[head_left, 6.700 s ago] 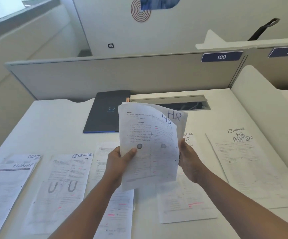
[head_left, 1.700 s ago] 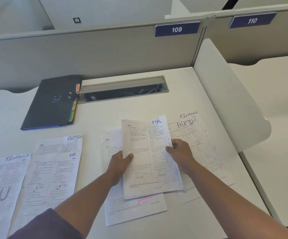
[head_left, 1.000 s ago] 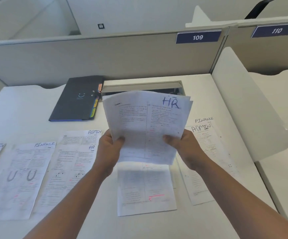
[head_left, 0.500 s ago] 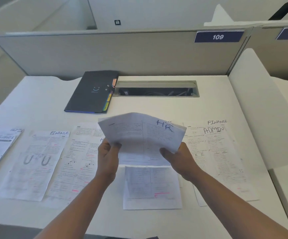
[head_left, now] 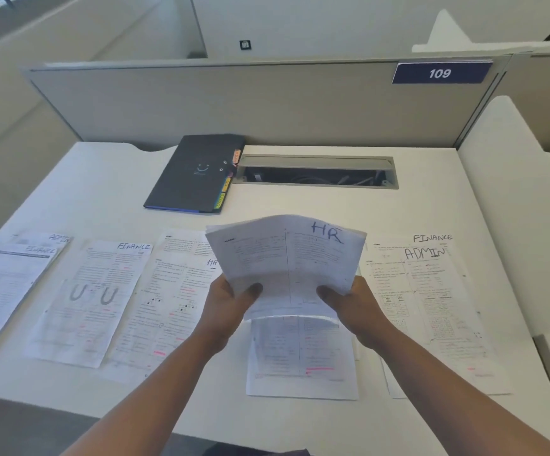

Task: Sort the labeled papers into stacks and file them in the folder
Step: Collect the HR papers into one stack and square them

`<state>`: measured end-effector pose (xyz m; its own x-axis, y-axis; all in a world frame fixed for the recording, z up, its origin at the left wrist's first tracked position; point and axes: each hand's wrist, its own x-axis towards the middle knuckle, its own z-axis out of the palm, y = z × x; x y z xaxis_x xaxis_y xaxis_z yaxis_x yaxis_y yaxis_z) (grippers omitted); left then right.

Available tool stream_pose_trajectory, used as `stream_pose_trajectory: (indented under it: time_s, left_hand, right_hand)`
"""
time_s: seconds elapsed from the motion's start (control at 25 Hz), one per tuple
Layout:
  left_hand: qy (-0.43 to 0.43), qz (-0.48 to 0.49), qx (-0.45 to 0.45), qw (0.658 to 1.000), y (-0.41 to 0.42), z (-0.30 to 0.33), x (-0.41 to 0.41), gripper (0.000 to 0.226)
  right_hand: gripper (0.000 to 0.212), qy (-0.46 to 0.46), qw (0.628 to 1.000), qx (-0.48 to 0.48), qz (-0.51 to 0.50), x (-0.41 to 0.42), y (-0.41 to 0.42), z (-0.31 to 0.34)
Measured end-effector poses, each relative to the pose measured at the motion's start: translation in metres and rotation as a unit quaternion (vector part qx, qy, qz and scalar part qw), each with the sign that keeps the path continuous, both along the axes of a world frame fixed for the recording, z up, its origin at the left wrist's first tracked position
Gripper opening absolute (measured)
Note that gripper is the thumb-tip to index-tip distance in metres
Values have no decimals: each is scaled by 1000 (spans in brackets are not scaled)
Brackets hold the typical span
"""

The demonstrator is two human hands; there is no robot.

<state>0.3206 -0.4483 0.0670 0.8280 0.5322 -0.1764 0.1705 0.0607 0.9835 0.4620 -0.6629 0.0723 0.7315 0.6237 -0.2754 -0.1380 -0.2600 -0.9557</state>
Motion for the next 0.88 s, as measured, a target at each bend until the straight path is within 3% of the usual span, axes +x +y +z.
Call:
stream_pose_trajectory:
  time_s: [0.08,0.32,0.6,0.8,0.88]
  left_hand:
    - [8,8,13,1000,6,4,-2,29]
    - [70,75,1,995,27,10,-21,17]
    - [103,-6,-91,990,67,13,-63,20]
    - [158,61,-69,983,112,2,-101,20]
    - [191,88,-54,976,140,-1,-122,18]
  right_hand:
    - [7,5,1000,1,0,3,6,3]
    - [21,80,995,14,52,-6,30,9]
    - [26,168,984,26,62,-44,63,6]
    - [27,206,968,31,141,-80,100,-1]
    - [28,231,966,27,117,-96,121,-9]
